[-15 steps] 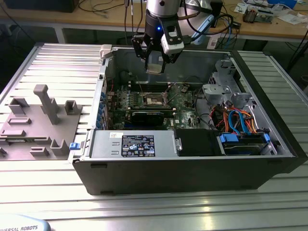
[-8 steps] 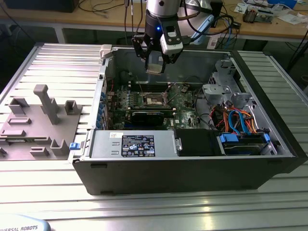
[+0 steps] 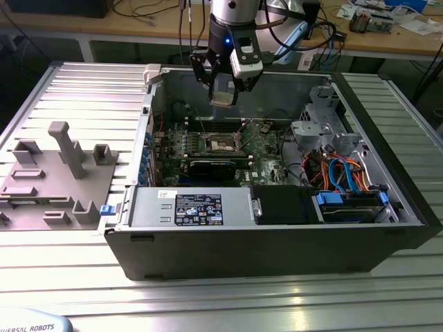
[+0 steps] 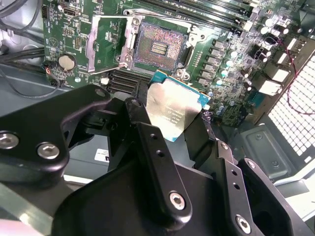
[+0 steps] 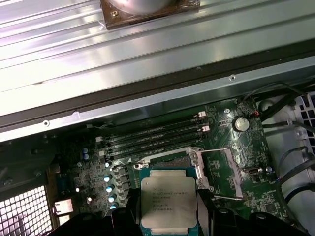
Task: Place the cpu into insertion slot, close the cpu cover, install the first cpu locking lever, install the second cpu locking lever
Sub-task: 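Place the cpu into insertion slot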
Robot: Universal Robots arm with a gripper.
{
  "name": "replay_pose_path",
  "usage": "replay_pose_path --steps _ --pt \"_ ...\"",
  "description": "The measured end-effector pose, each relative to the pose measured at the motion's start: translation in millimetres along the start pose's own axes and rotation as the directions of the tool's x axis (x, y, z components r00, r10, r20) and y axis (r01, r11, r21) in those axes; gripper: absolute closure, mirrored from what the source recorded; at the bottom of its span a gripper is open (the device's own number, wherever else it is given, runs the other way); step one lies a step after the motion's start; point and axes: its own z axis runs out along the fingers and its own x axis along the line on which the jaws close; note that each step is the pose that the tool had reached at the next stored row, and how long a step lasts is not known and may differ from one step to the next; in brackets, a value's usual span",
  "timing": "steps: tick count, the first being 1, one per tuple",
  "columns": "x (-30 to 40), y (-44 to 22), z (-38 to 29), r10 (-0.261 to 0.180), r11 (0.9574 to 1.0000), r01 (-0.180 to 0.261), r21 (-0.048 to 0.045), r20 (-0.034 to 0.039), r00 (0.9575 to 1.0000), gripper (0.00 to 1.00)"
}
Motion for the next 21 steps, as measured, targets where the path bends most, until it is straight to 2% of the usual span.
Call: replay_pose_path --steps 21 --pt "0.0 0.0 0.3 0.016 0.9999 -0.016 -0.0006 0.0015 0.9999 0.46"
